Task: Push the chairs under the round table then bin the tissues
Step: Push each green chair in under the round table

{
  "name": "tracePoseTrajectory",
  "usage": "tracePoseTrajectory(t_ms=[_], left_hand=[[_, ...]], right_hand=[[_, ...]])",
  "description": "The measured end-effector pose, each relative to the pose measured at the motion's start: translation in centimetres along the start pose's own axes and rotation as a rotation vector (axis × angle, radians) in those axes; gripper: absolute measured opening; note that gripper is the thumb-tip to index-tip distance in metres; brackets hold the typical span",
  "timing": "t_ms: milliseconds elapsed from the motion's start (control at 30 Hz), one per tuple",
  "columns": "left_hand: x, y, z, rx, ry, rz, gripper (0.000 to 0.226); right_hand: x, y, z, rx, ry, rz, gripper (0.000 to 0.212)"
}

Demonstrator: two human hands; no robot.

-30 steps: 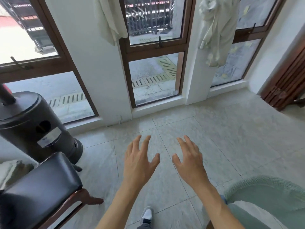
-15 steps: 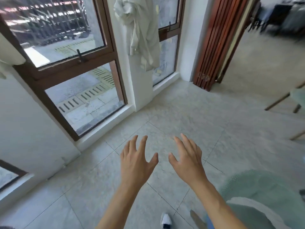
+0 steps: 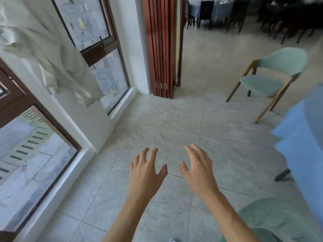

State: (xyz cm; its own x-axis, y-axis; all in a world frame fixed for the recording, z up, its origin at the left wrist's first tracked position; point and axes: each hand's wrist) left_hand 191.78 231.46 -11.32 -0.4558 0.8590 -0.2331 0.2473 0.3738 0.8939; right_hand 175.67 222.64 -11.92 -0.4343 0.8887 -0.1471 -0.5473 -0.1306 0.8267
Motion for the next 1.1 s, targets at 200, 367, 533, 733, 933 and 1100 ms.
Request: tracePoseTrajectory(t_ms=[200, 367, 533, 733, 933, 1100], left_hand=[[-10.3, -4.4, -4.6, 0.068, -0.181, 0.081, 0.062], [-18.7, -9.2, -8.1, 0.122, -0.327, 0.161, 0.063], [-26.9, -13.9, -13.1, 0.183, -0.504, 0.256, 0.062], [-31.8, -18.2, -21.5, 0.269, -0.744, 0.398, 0.066], [-31.5, -21.9, -30.5, 0.338, -0.965, 0.544, 0.068], [-28.1, -24.9, -38.8, 0.392, -1.158, 0.651, 0.064]], right_hand=[[-7.1, 1.9, -5.1, 0.041, -0.149, -0.116, 0.056], [-12.9, 2.9, -9.6, 0.076, -0.291, -0.249, 0.055], [-17.6, 4.4, -13.4, 0.12, -0.492, -0.362, 0.056], [-18.5, 7.7, -17.0, 0.144, -0.786, -0.546, 0.057], [-15.6, 11.1, -21.5, 0.162, -1.018, -0.74, 0.057], [-11.4, 13.6, -25.8, 0.159, -1.22, -0.836, 0.059]])
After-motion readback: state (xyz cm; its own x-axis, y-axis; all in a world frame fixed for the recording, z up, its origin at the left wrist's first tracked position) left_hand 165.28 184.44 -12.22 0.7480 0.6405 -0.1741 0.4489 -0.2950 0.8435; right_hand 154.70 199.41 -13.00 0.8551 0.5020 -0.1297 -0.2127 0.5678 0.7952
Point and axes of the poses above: each hand's wrist, its own x-axis away from the middle knuckle, its own y-axis out of the back of the hand, z = x × y, and after that the axes turned 1 degree about -z, right-handed
